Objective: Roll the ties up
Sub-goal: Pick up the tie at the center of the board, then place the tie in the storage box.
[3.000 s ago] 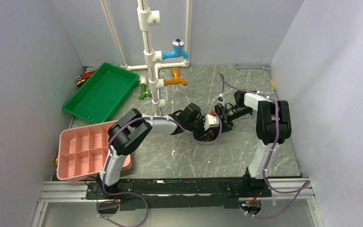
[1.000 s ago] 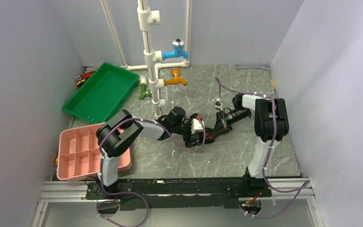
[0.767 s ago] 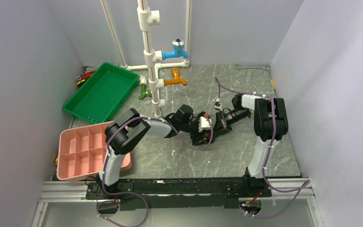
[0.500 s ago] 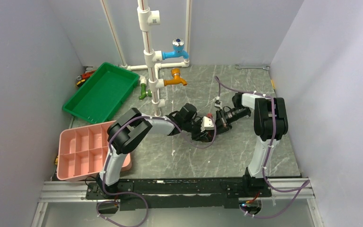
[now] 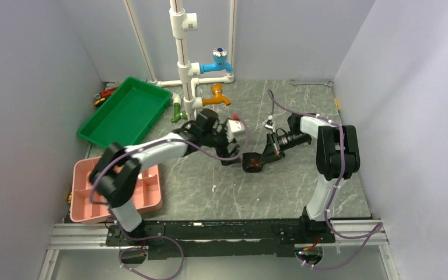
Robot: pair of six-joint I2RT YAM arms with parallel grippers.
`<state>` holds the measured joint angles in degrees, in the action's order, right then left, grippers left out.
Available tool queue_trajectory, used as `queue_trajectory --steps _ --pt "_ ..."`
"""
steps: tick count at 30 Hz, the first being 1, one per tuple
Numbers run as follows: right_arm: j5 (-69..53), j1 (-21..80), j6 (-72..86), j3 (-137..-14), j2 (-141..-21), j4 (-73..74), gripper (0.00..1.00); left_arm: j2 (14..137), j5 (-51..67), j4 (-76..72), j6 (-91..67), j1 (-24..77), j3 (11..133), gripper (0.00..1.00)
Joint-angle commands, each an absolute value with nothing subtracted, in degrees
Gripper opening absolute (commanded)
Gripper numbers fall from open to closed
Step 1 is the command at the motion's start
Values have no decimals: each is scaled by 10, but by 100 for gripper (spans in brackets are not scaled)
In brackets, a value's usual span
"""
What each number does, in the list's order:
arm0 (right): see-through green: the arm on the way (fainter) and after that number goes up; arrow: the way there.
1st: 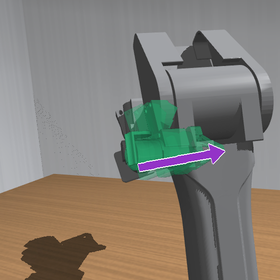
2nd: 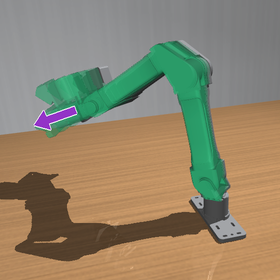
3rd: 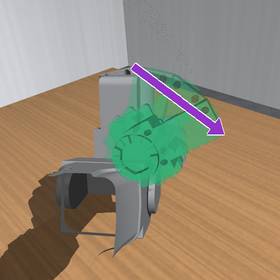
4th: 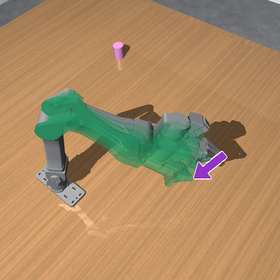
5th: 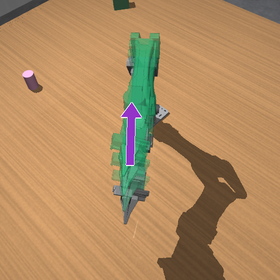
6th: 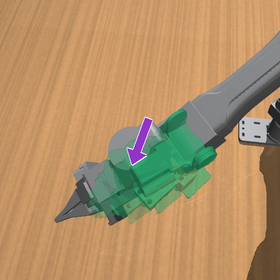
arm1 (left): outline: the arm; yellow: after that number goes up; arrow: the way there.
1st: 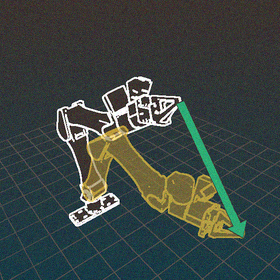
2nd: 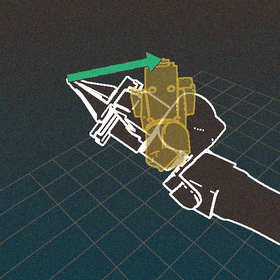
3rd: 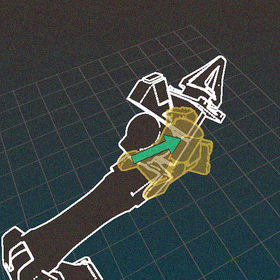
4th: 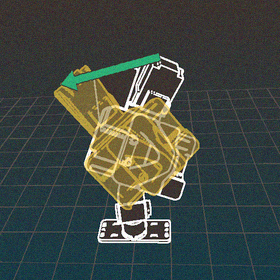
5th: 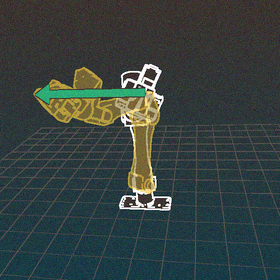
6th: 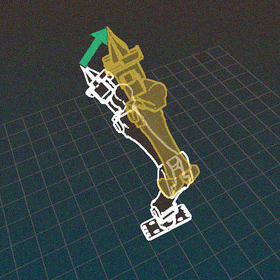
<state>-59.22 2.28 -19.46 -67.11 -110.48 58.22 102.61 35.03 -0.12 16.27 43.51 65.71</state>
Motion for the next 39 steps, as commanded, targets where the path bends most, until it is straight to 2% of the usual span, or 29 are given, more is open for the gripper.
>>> queue_trajectory --steps 1,5,8,11,15,21,29,39 --pt "-689 21 -213 -667 -1040 586 0 879 398 79 86 389 629 99" --pt "-723 25 -194 -669 -992 580 0 828 462 226 85 352 660 99" --pt "-748 32 -152 -677 -965 551 0 793 539 214 -7 302 636 99" --pt "-771 44 -83 -682 -931 495 0 773 611 99 -152 261 590 99" --pt "-785 58 33 -664 -879 404 0 781 648 -102 -339 257 545 99" --pt "-787 94 52 -642 -833 388 0 815 613 -370 -571 257 477 100" --pt "-788 133 84 -619 -802 346 0 802 599 -412 -600 274 431 99" --pt "-761 176 177 -606 -741 248 0 688 609 -242 -490 285 409 99"
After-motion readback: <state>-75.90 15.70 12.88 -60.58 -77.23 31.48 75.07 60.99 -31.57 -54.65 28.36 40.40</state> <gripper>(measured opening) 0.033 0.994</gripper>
